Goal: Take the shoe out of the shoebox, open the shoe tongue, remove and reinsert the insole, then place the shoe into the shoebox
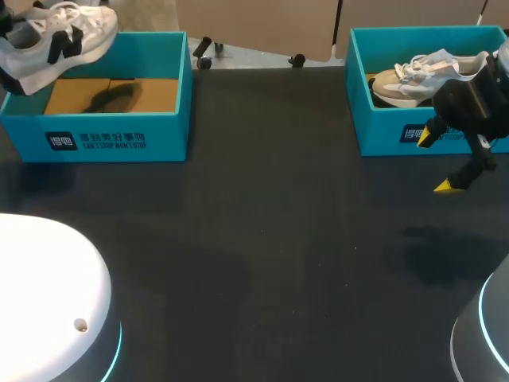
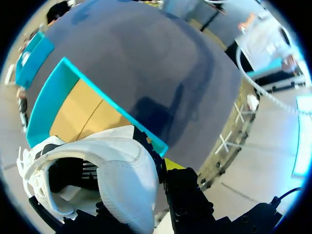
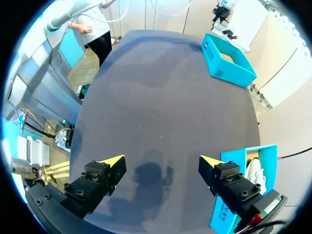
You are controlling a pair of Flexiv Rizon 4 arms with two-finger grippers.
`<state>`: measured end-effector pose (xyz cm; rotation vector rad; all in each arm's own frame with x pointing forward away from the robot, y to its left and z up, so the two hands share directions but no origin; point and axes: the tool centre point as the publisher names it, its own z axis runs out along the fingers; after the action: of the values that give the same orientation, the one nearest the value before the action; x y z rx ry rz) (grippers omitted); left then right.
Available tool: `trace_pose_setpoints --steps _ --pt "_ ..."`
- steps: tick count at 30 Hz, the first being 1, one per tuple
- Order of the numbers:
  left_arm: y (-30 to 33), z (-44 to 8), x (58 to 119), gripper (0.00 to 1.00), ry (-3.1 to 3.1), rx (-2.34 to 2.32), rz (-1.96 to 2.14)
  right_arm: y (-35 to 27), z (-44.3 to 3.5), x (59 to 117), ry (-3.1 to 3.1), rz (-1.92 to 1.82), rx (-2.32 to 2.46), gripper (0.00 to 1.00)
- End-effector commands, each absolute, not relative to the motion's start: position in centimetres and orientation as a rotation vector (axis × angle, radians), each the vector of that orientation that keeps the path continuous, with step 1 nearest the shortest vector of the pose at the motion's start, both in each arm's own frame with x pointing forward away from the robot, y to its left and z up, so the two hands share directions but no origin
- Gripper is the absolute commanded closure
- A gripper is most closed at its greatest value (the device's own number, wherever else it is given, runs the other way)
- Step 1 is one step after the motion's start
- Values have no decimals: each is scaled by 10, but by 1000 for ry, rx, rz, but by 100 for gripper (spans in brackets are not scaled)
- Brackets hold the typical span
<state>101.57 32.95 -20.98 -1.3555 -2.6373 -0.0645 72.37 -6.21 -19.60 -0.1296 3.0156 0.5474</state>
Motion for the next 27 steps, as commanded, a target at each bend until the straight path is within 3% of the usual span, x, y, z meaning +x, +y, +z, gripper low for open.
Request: trace_pose_setpoints --steps 1,14,27 --pt "332 -210 1026 100 -2360 -1732 -135 -61 -197 724 3017 544 -129 0" --pt "346 -201 1053 100 -2097 -2212 -46 -61 -197 724 3017 544 -129 0" --pt "336 -202 1065 100 -2053 -2244 -144 -61 -197 724 3017 544 -129 0"
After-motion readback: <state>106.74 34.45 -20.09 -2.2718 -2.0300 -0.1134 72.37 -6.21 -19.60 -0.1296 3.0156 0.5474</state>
